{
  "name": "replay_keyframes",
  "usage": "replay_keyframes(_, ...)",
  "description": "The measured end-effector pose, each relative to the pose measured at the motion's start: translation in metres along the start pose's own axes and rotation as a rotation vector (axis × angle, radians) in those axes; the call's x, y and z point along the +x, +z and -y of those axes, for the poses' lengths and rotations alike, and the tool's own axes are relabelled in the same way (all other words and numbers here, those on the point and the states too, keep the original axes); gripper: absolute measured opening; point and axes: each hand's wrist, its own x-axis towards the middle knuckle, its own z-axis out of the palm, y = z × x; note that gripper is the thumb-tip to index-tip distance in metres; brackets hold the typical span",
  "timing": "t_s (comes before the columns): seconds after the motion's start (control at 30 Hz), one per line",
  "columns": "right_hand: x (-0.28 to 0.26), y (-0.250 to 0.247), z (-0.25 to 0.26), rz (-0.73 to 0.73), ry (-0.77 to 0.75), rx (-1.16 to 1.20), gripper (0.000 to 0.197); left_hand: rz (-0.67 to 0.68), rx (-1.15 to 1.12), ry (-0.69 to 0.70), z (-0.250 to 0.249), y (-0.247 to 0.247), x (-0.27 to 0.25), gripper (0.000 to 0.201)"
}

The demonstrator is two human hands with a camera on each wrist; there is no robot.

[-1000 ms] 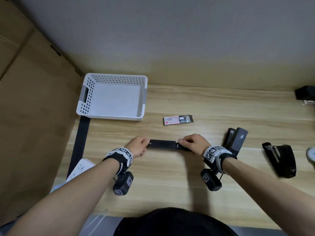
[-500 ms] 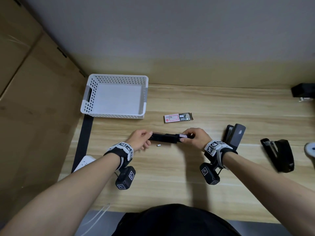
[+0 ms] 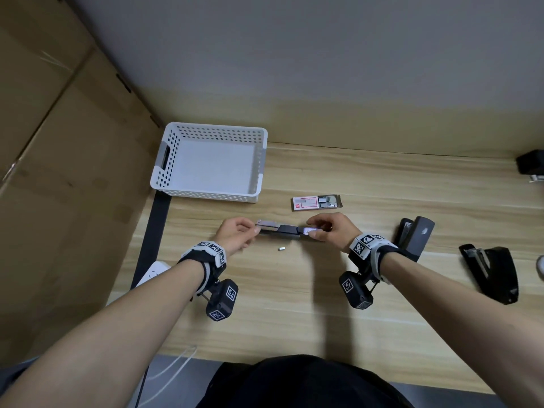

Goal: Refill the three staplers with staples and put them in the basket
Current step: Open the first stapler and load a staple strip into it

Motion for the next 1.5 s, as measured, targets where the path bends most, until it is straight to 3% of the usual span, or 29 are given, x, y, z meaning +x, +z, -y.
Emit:
replay_keyframes(0.2,0.015,0.003,0.019,0.040,-0.067,-0.293,0.034,-0.023,0.268,0.065,0.003,-0.006,0.005,0.043)
replay_keyframes(0.3,0.020,0.003,0.023,0.044,-0.125,-0.428,0.035,-0.015,0.446,0.091,0.000,-0.005,0.010,0.039)
replay_keyframes(0.47,0.030,0.009,0.014,-0.018,-0.129,-0.446,0.043,-0.053,0.561,0.151,0.001,0.000,0.023,0.033)
replay_keyframes(0.63,0.035,0.019,0.003,-0.066,-0.133,-0.472,0.043,-0.113,0.591,0.247,0.010,0.009,0.029,0.031)
replay_keyframes(0.77,0.026,0.024,0.005,-0.176,-0.193,-0.429,0.040,-0.134,0.605,0.238,0.021,0.010,0.024,0.034)
replay_keyframes(0.87,0.015,0.033,0.017,-0.266,-0.264,-0.407,0.026,-0.129,0.621,0.227,0.024,0.007,0.017,0.044)
replay_keyframes(0.93,0.008,0.045,0.027,-0.198,-0.272,-0.368,0.014,-0.136,0.612,0.212,0.023,0.003,0.009,0.052)
replay_keyframes(1.07,0.002,0.074,0.035,0.065,-0.171,-0.534,0.023,-0.159,0.554,0.226,0.027,-0.003,-0.017,0.054)
replay_keyframes(1.23,0.000,0.093,0.028,0.001,-0.139,-0.524,0.006,-0.116,0.547,0.211,0.038,-0.011,-0.048,0.044)
replay_keyframes(1.4,-0.008,0.096,0.024,-0.033,-0.235,-0.377,0.006,-0.111,0.520,0.186,0.053,-0.011,-0.057,0.034)
replay_keyframes(1.5,-0.013,0.095,0.024,-0.074,-0.170,-0.233,0.009,-0.090,0.488,0.199,0.056,-0.003,-0.060,0.032)
